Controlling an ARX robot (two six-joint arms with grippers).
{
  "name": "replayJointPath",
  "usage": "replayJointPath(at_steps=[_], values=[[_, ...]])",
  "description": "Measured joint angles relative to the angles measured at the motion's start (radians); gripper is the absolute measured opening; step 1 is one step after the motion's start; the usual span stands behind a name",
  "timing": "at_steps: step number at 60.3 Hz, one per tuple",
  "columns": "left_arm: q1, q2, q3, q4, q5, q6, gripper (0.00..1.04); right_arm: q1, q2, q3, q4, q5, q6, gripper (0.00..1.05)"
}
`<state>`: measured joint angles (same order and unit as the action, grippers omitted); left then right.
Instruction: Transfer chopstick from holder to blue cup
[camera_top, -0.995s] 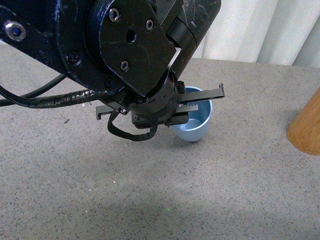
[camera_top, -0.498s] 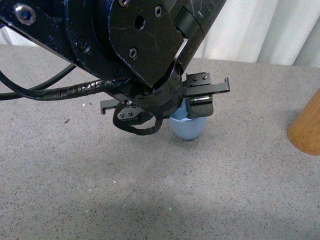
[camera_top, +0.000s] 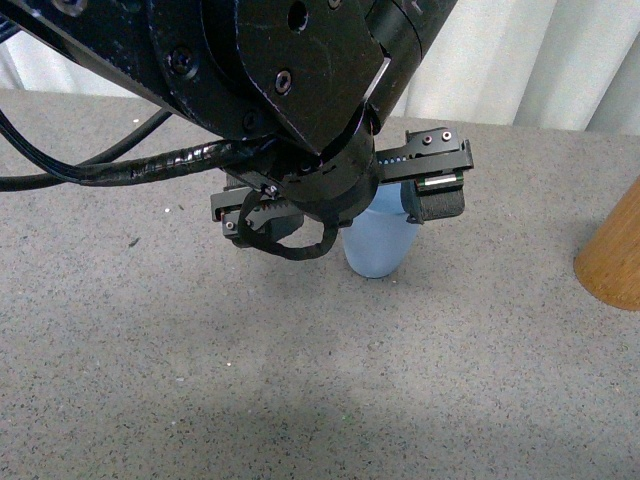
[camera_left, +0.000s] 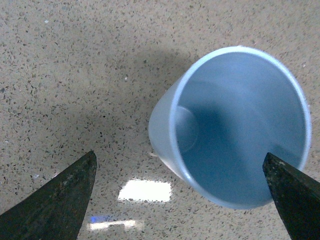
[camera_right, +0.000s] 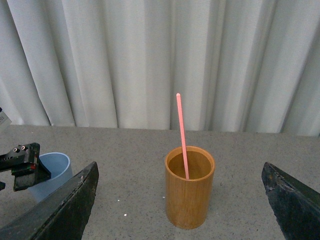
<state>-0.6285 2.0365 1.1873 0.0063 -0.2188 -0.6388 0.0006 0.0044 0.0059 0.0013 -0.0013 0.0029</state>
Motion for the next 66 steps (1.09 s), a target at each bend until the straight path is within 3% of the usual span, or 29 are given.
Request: replayJointPath(at_steps=[13,17,19,23,27,30,36,40,44,56,61,66], values=[[0.033,-0.072,-0.062,0.076,0.0,0.008,0.98,0.0,0.0,0.0,0.0,0.0,0.0,0.95],[0.052,-0.081,-0.208,0.439,-0.191,0.172,0.86,0.0,0.0,0.0,0.0,0.0,0.0,0.95],[0.069,-0.095,-0.293,0.603,-0.232,0.256,0.81,0.0,0.0,0.0,0.0,-0.003,0.0,0.95],[0.138,-0.157,-0.505,0.954,-0.213,0.426,0.68,0.0,0.0,0.0,0.0,0.001,0.0,0.95],[0.221,-0.262,-0.653,1.145,-0.152,0.515,0.57,0.0,0.0,0.0,0.0,0.001,0.0,0.95],[0.295,-0.375,-0.751,1.202,-0.102,0.552,0.48,0.0,0.0,0.0,0.0,0.002,0.0,0.95],[0.528,-0.678,-0.975,1.104,0.157,0.605,0.25,0.0,0.0,0.0,0.0,-0.002,0.0,0.95],[0.606,-0.81,-1.059,1.026,0.186,0.612,0.14,0.0,0.0,0.0,0.0,0.0,0.0,0.95],[0.625,-0.971,-1.124,0.907,0.199,0.614,0.04,0.0,0.0,0.0,0.0,0.0,0.0,0.95],[0.626,-1.789,-1.167,0.161,0.219,0.629,0.04,0.0,0.0,0.0,0.0,0.003,0.0,0.95],[0.626,-1.981,-1.167,0.014,0.22,0.631,0.04,0.0,0.0,0.0,0.0,0.003,0.0,0.95],[0.626,-2.026,-1.167,-0.002,0.219,0.631,0.04,0.0,0.0,0.0,0.0,0.0,0.0,0.95]])
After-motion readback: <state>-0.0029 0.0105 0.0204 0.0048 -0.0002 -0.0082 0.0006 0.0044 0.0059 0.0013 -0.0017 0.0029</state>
